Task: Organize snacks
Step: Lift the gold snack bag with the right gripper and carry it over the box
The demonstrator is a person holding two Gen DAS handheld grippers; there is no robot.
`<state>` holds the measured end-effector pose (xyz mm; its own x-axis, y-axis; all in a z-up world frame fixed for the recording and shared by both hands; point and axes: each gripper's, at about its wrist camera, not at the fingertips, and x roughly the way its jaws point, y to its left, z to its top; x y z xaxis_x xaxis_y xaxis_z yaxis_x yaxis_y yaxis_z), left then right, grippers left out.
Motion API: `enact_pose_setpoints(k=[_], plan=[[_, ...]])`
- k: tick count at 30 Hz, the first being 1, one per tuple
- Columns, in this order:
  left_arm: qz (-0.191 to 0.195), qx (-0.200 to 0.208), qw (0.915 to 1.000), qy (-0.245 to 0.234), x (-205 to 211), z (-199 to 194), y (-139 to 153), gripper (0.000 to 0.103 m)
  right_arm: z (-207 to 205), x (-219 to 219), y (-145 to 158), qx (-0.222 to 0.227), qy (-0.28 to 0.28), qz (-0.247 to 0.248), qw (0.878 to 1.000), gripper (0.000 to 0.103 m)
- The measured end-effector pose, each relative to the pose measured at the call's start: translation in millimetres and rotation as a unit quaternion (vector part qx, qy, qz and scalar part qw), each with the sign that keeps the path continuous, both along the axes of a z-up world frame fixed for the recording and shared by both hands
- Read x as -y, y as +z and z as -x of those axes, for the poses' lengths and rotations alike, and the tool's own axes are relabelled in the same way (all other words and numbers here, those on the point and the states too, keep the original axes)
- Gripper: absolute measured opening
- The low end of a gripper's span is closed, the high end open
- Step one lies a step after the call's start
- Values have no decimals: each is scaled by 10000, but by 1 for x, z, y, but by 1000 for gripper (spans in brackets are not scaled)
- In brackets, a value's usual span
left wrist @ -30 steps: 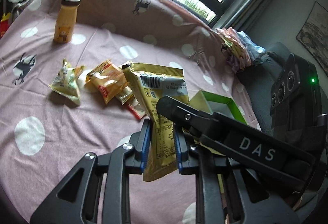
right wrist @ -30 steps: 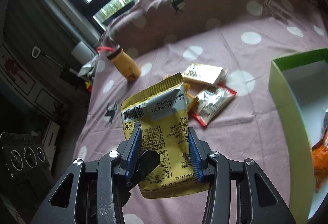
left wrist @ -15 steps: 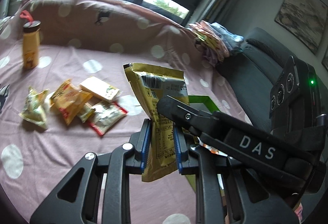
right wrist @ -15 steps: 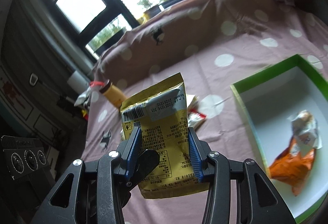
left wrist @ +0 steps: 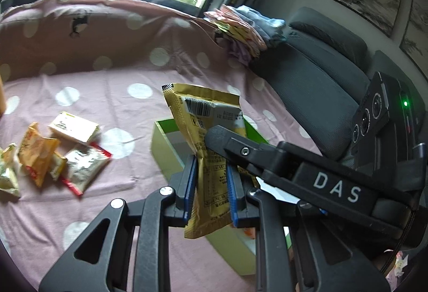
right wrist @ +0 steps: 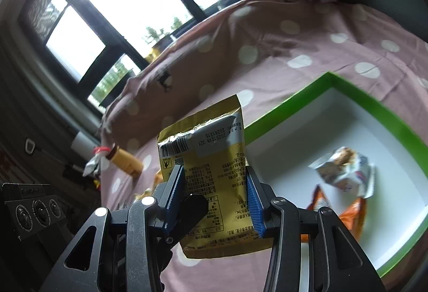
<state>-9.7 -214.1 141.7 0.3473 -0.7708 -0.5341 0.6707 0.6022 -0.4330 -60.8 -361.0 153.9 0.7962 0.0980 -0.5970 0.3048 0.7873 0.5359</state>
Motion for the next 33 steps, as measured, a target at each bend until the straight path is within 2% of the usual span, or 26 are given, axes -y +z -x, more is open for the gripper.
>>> enact_pose_setpoints(k=[7, 33], plan=[[-200, -94, 9993, -311, 30, -1, -4, 19, 9, 27, -11, -105, -370, -221, 9990, 47], [-382, -365, 9932, -1035, 100, 2, -22, 19, 38, 81, -29, -305, -1295, -571, 9895, 47]])
